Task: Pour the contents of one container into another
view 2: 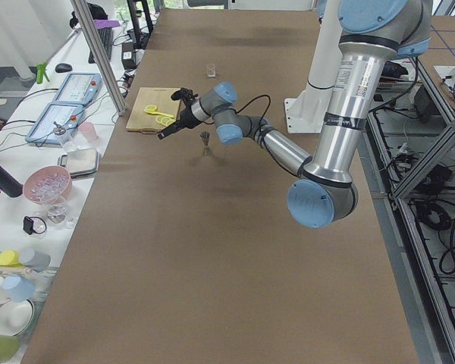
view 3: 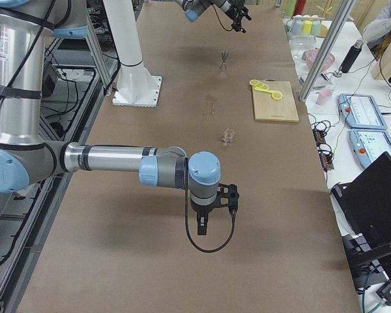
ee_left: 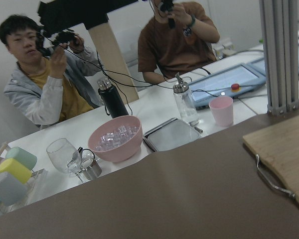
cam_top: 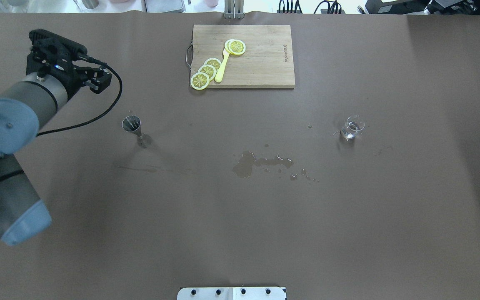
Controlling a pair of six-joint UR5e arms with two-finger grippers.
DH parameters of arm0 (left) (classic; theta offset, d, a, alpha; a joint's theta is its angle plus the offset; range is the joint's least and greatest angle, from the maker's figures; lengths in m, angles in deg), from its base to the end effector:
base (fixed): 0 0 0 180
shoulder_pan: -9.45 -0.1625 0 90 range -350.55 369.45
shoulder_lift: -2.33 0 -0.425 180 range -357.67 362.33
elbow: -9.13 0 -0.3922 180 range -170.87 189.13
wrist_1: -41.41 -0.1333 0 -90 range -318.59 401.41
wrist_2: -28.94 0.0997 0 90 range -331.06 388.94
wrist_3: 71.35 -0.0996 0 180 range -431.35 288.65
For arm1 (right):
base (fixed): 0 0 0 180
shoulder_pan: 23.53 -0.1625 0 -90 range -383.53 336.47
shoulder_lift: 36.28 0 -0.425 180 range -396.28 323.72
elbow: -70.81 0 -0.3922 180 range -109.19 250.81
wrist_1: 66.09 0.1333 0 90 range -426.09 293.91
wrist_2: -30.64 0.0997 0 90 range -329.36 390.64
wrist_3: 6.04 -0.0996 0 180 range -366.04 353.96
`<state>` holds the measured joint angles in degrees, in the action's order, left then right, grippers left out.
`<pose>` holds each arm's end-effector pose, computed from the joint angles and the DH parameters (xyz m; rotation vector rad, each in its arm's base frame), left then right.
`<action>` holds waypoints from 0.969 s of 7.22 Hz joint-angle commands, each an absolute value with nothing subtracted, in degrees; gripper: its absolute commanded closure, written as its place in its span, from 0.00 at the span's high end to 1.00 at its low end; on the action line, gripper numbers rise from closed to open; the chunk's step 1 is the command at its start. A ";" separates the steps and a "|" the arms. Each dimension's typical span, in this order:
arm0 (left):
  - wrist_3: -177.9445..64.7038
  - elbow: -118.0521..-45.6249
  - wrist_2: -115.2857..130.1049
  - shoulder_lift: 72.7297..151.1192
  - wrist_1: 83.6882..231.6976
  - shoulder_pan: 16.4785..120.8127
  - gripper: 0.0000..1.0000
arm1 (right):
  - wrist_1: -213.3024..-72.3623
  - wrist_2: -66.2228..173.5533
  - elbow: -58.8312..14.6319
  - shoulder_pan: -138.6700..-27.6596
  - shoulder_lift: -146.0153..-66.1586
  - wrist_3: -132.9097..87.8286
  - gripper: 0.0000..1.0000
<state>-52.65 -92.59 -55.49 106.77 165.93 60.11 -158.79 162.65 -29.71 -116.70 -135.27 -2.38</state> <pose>0.2655 -0.5495 0.3628 0.9713 0.4379 0.2742 0.0900 -0.4195 0.6478 0.0242 -0.7330 -0.0007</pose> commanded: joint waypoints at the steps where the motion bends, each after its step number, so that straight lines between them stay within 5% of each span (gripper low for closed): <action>1: -60.19 -82.23 -78.54 107.97 166.40 71.11 0.99 | -158.81 162.65 -29.74 -116.70 -135.24 -2.44 1.00; 6: -60.36 -75.77 -107.36 106.93 142.77 86.59 0.99 | -158.81 162.65 -29.56 -116.70 -135.24 -2.52 1.00; 7: -60.36 -76.03 -111.20 100.74 142.58 90.79 0.99 | -158.81 162.65 -29.56 -116.70 -135.24 -2.52 1.00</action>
